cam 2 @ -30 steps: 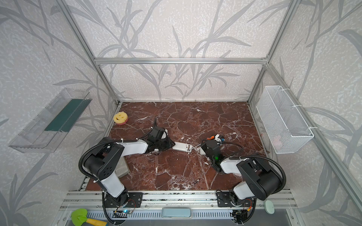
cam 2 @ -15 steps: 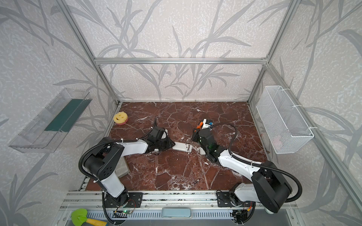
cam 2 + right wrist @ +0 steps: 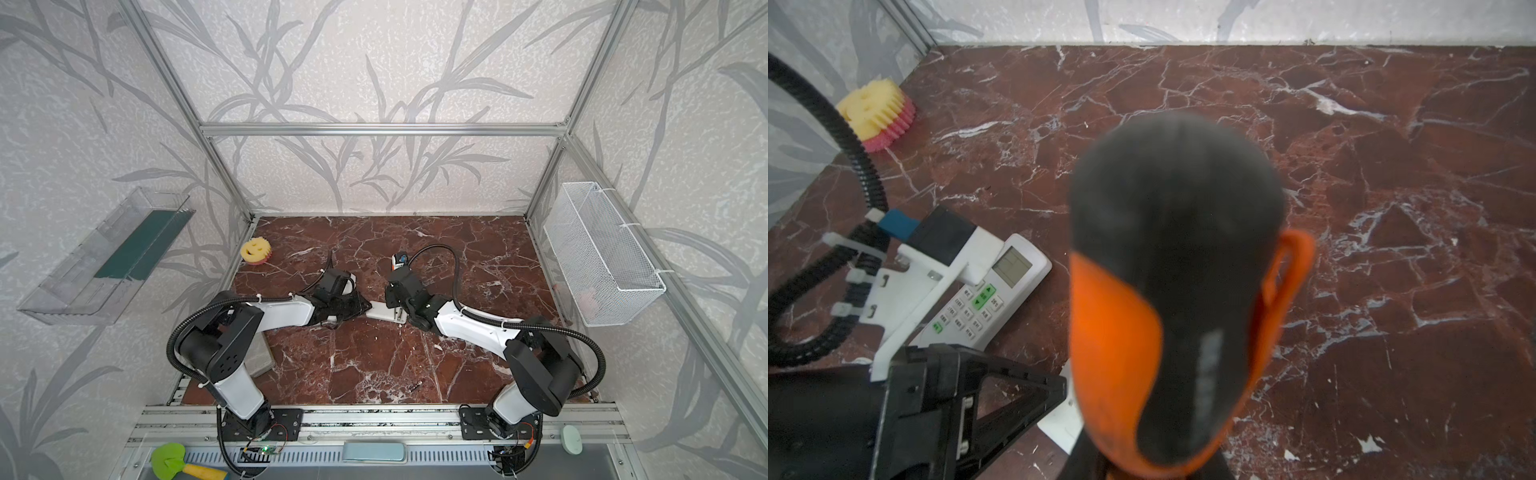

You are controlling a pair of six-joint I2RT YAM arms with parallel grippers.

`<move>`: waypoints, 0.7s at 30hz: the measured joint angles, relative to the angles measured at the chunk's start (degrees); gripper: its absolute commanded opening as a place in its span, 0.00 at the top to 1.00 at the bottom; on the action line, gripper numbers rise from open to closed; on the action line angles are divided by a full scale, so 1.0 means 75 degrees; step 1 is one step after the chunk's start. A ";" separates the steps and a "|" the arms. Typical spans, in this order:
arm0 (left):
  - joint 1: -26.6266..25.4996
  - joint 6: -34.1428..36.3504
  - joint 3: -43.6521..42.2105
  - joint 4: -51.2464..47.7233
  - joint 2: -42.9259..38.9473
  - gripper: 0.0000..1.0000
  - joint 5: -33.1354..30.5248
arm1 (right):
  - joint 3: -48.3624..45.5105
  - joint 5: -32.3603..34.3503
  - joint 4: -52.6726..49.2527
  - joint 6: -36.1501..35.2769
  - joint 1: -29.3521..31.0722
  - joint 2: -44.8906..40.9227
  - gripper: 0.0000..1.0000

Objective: Unload the batteries from the remote control

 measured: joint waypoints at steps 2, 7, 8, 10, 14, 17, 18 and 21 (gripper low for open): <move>0.0000 0.0003 0.0003 -0.0003 0.0000 0.78 0.0000 | 0.0041 0.0058 -0.0023 -0.0152 0.0041 0.0085 1.00; 0.0000 0.0020 0.0003 -0.0006 0.0003 0.78 0.0000 | 0.0041 0.0189 -0.0058 -0.0393 0.0073 0.0318 1.00; 0.0000 0.0032 0.0003 -0.0006 0.0006 0.78 0.0000 | 0.0041 0.0227 -0.0061 -0.0428 0.0082 0.0347 1.00; 0.0000 0.0044 0.0006 -0.0006 0.0006 0.78 0.0000 | 0.0041 0.0274 -0.0052 -0.0510 0.0090 0.0376 1.00; 0.0000 0.0055 0.0003 -0.0006 0.0006 0.78 0.0000 | 0.0041 0.0309 0.0000 -0.0589 0.0111 0.0379 1.00; 0.0000 0.0058 0.0006 -0.0006 0.0006 0.78 0.0000 | 0.0044 0.0312 0.0038 -0.0609 0.0128 0.0393 1.00; 0.0000 0.0058 0.0006 -0.0006 0.0006 0.78 0.0000 | 0.0052 0.0315 0.0044 -0.0624 0.0140 0.0405 1.00; 0.0000 0.0058 0.0006 -0.0006 0.0006 0.78 0.0000 | 0.0114 0.0315 0.0093 -0.0688 0.0192 0.0466 1.00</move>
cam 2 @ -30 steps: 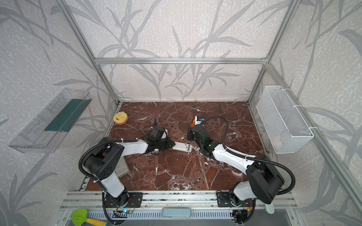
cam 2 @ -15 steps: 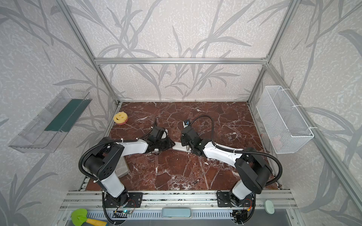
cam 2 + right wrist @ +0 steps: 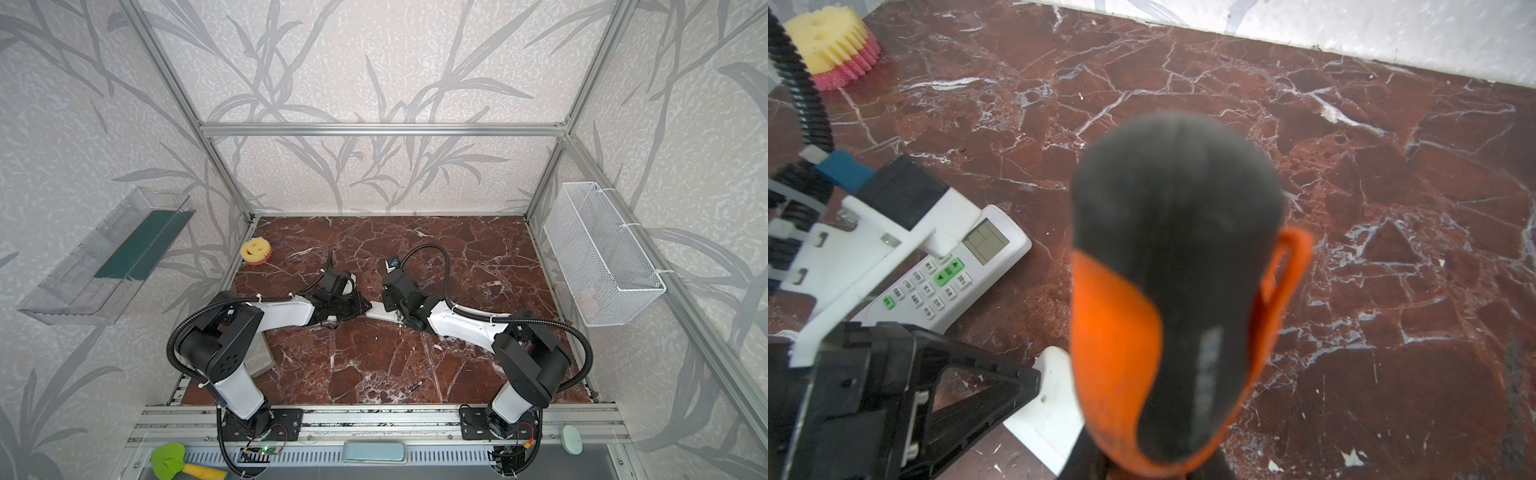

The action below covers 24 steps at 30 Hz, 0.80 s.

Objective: Unload the batteries from the remote control

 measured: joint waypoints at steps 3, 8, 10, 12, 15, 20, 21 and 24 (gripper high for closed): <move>0.0000 0.0000 0.0000 0.0000 0.0000 0.78 0.0000 | 0.0035 0.0003 0.0076 -0.0058 0.0035 0.0067 1.00; 0.0000 0.0003 0.0000 0.0000 0.0000 0.78 0.0000 | 0.0038 0.0032 0.0128 -0.0189 0.0070 0.0230 1.00; 0.0000 0.0003 0.0000 0.0000 0.0000 0.78 0.0003 | 0.0067 0.0076 0.0137 -0.0262 0.0090 0.0283 1.00; 0.0000 0.0003 0.0000 0.0000 0.0000 0.78 0.0003 | 0.0114 0.0143 0.0111 -0.0370 0.0108 0.0315 1.00; 0.0000 0.0006 -0.0003 0.0000 0.0000 0.78 0.0003 | 0.0128 0.0239 0.0119 -0.0533 0.0154 0.0315 1.00; -0.0003 0.0006 -0.0003 0.0000 0.0006 0.78 0.0044 | 0.0128 0.0519 0.0108 -0.0758 0.0166 0.0236 1.00; -0.0003 0.0006 -0.0003 0.0000 0.0006 0.78 0.0047 | 0.0128 0.0592 0.0111 -0.0816 0.0163 0.0207 1.00; -0.0003 0.0012 -0.0003 0.0000 0.0006 0.79 0.0055 | 0.0128 0.0790 0.0064 -0.0933 0.0114 0.0117 1.00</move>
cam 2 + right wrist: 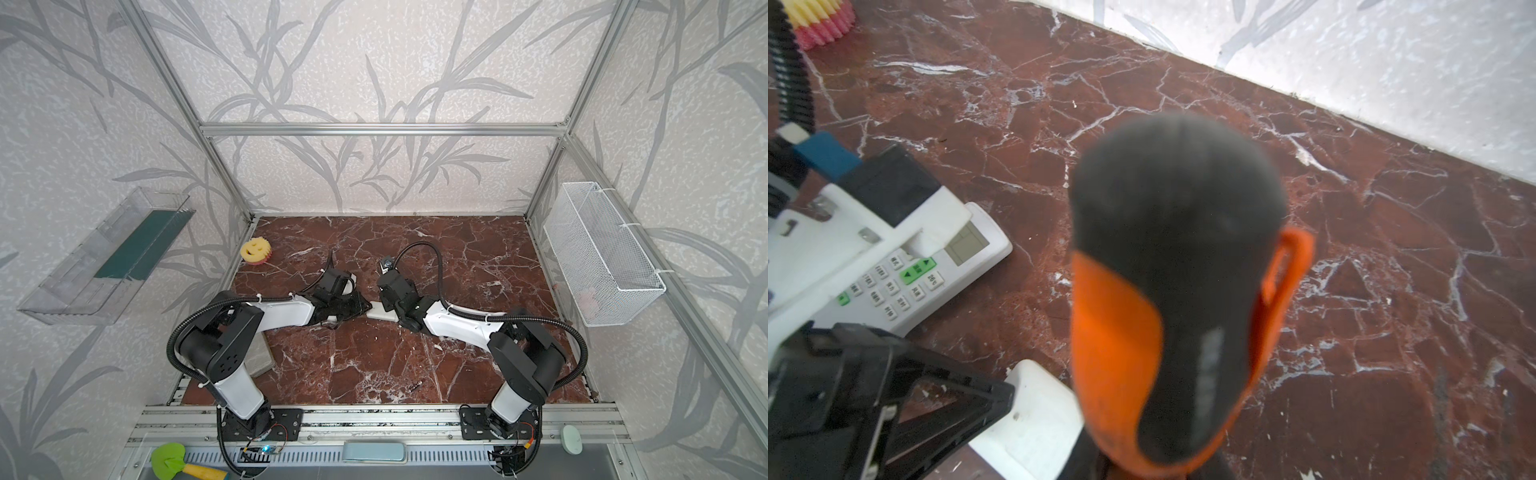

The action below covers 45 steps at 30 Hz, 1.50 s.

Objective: Unload the batteries from the remote control

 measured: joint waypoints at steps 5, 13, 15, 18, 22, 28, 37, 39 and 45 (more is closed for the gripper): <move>0.0000 0.0032 -0.0003 0.0003 0.0003 0.79 0.0000 | 0.0000 0.0128 -0.0090 -0.0058 -0.0122 -0.0108 1.00; 0.0000 0.0038 -0.0003 0.0006 0.0003 0.79 0.0000 | 0.0023 -0.0114 -0.0143 0.0119 -0.0163 -0.0251 1.00; 0.0000 0.0038 -0.0003 0.0006 0.0003 0.79 0.0000 | 0.0032 -0.0236 -0.0125 0.0172 -0.0163 -0.0248 1.00; 0.0000 0.0038 -0.0003 0.0006 0.0000 0.79 0.0000 | 0.0079 -0.0388 -0.0117 0.0259 -0.0163 -0.0169 1.00; 0.0000 0.0044 -0.0003 0.0006 0.0000 0.79 0.0000 | 0.0143 -0.0527 -0.0026 0.0303 -0.0163 0.0052 1.00; 0.0000 0.0050 0.0000 0.0006 0.0000 0.79 0.0003 | 0.0146 -0.0615 0.0017 0.0321 -0.0163 0.0405 1.00; 0.0003 0.0052 0.0000 0.0003 0.0003 0.79 0.0003 | 0.0146 -0.0481 0.0105 0.0137 -0.0152 0.0516 1.00; 0.0003 0.0055 0.0000 0.0003 0.0003 0.79 0.0006 | 0.0146 -0.0417 0.0140 0.0017 -0.0125 0.0516 1.00; 0.0003 0.0058 0.0000 0.0003 0.0003 0.79 0.0009 | 0.0149 0.0015 0.0111 -0.0548 -0.0082 0.0507 1.00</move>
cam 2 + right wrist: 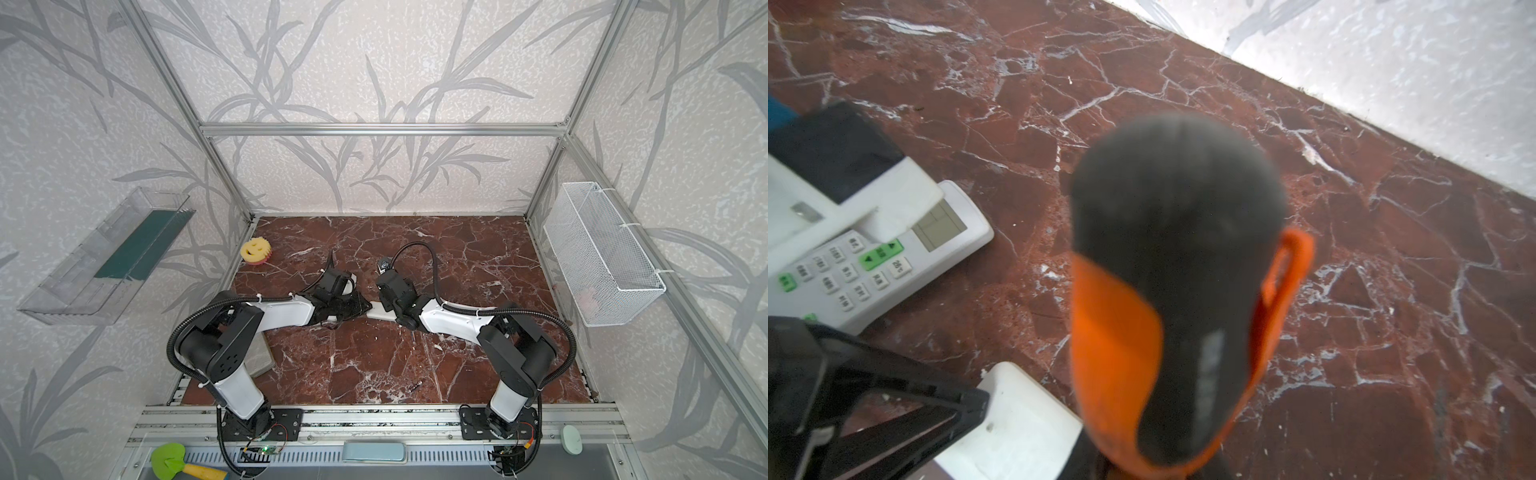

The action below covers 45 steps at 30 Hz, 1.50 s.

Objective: Unload the batteries from the remote control

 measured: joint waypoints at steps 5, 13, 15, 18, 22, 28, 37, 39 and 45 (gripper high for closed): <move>0.0000 0.0009 0.0000 0.0000 0.0000 0.79 0.0000 | 0.0000 0.0219 -0.0023 -0.0230 0.0000 -0.0119 1.00; 0.0000 0.0061 0.0017 -0.0029 -0.0003 0.79 -0.0003 | -0.0003 0.0239 -0.0087 -0.0102 -0.0003 -0.0437 1.00; 0.0000 0.0082 0.0038 -0.0067 -0.0003 0.79 -0.0003 | -0.0006 0.0210 -0.0122 -0.0032 -0.0032 -0.0507 1.00; 0.0000 0.0134 0.0050 -0.0099 -0.0003 0.79 -0.0006 | -0.0012 0.0117 -0.0154 0.0105 -0.0070 -0.0609 1.00; 0.0000 0.0195 0.0102 -0.0230 -0.0017 0.77 0.0000 | -0.0052 -0.0265 -0.0254 0.0493 -0.0338 -0.0816 1.00; -0.0017 0.0495 0.0265 -0.0991 -0.0166 0.68 0.0119 | -0.0067 -0.0831 -0.1049 0.0912 -0.1151 -0.1419 1.00; -0.0067 0.1381 0.0988 -0.2911 -0.0501 0.56 -0.0169 | 0.0015 -0.2034 -0.3267 0.1142 -0.3182 -0.2022 1.00; -0.0055 0.1585 0.1198 -0.3203 -0.0664 0.55 -0.0350 | 0.0061 -0.2323 -0.3815 0.1163 -0.3593 -0.1856 1.00; 0.0117 0.2151 0.1749 -0.4164 -0.1154 0.50 -0.1530 | 0.0399 -0.2818 -0.4986 0.1189 -0.4176 -0.0790 0.94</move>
